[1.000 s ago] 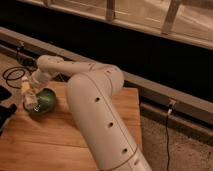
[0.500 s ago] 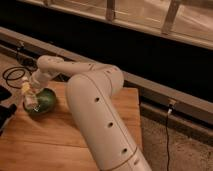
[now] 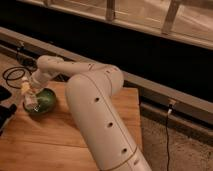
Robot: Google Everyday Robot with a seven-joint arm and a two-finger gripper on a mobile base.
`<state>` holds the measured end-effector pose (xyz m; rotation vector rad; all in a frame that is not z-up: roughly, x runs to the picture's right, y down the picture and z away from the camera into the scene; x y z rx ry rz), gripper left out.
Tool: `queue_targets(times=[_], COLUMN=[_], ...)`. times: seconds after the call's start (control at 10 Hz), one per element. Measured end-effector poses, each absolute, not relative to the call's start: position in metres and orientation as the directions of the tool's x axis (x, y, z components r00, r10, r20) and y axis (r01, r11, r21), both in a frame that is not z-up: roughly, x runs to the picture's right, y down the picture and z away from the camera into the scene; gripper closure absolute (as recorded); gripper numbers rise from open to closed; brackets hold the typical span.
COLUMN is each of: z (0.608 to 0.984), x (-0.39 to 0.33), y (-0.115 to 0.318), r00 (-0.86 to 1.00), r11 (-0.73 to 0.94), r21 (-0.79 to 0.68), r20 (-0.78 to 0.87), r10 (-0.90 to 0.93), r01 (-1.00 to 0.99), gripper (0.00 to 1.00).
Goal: Place the bottle in the ceramic bowl
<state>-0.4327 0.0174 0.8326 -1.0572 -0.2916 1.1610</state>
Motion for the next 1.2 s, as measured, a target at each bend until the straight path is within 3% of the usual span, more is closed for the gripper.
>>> queue_targets(times=[0.6, 1.2], z=[0.8332, 0.8327], x=[-0.4311, -0.4323], y=[0.0165, 0.0171], r00=[0.421, 0.423], r11=[0.007, 0.008], r21=[-0.797, -0.798], r20=[-0.312, -0.311], r10=[0.852, 0.851], r01=[-0.604, -0.603], gripper=[0.22, 0.20])
